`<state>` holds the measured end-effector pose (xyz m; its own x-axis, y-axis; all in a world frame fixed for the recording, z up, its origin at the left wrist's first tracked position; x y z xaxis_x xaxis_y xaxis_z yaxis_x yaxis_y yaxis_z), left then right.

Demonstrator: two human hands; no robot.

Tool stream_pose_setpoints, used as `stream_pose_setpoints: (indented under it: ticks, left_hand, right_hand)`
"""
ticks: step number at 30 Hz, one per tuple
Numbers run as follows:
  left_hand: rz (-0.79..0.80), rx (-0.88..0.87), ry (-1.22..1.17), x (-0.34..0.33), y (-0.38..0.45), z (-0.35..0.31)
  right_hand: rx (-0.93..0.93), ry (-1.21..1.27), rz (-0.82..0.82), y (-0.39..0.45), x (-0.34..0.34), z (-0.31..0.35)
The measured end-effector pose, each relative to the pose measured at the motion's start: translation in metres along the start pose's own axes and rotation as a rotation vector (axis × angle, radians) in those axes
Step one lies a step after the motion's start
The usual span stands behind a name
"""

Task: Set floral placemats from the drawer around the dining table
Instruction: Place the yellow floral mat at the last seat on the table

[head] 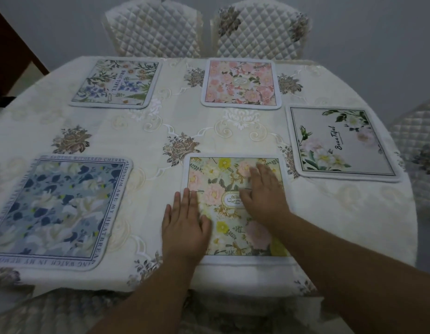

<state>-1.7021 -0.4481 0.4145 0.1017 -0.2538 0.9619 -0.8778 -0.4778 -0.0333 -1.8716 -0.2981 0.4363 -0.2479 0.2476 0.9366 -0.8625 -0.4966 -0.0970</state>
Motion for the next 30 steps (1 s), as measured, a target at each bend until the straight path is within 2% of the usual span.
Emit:
stream_pose_setpoints:
  ticks: [3, 5, 8, 12, 14, 16, 19, 22, 25, 30]
  left_hand:
    - [-0.001, 0.002, 0.02, 0.0, 0.002, 0.001]
    - [0.004, 0.001, 0.031, -0.001, 0.001, 0.001]
    - [0.002, 0.01, 0.041, -0.001, 0.002, 0.003]
    - [0.012, 0.01, 0.029, -0.003, 0.002, 0.003]
    - [0.012, 0.012, 0.027, -0.003, 0.003, 0.004]
    - [0.017, 0.014, 0.028, -0.003, 0.002, 0.004]
    - [0.022, 0.013, 0.026, -0.002, 0.001, 0.003]
    - [0.011, 0.007, 0.026, -0.002, 0.002, 0.003]
    - [0.013, 0.01, 0.024, -0.002, 0.002, 0.004]
    - [0.032, 0.015, 0.036, -0.005, 0.002, 0.003]
  right_hand:
    - [-0.003, -0.04, 0.164, 0.049, -0.027, 0.02]
    - [-0.002, -0.075, 0.209, 0.064, -0.035, 0.019]
    - [0.065, -0.11, 0.171, 0.065, -0.033, 0.008]
    - [-0.046, -0.156, 0.072, 0.057, -0.012, -0.045]
    - [-0.053, -0.163, 0.082, 0.056, -0.008, -0.058]
    - [-0.057, -0.169, 0.104, 0.06, -0.008, -0.063]
    - [-0.162, -0.113, 0.061, 0.054, 0.0, -0.07]
    - [-0.069, -0.089, -0.017, -0.001, -0.003, -0.054]
    - [-0.113, -0.089, -0.02, -0.05, -0.016, -0.06]
    - [-0.121, -0.108, -0.049, -0.051, -0.014, -0.061]
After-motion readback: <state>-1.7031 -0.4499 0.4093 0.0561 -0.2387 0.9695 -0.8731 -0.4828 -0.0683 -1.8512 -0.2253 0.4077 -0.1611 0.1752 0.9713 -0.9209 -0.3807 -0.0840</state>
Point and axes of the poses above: each hand's wrist, its own y-axis towards the middle knuckle, its own x-axis out of the back of the hand, z = x × y, the point moved 10 cm from there along y, towards the middle knuckle, and after that the axes turned 4 degrees about -x, right-handed, at the moved point
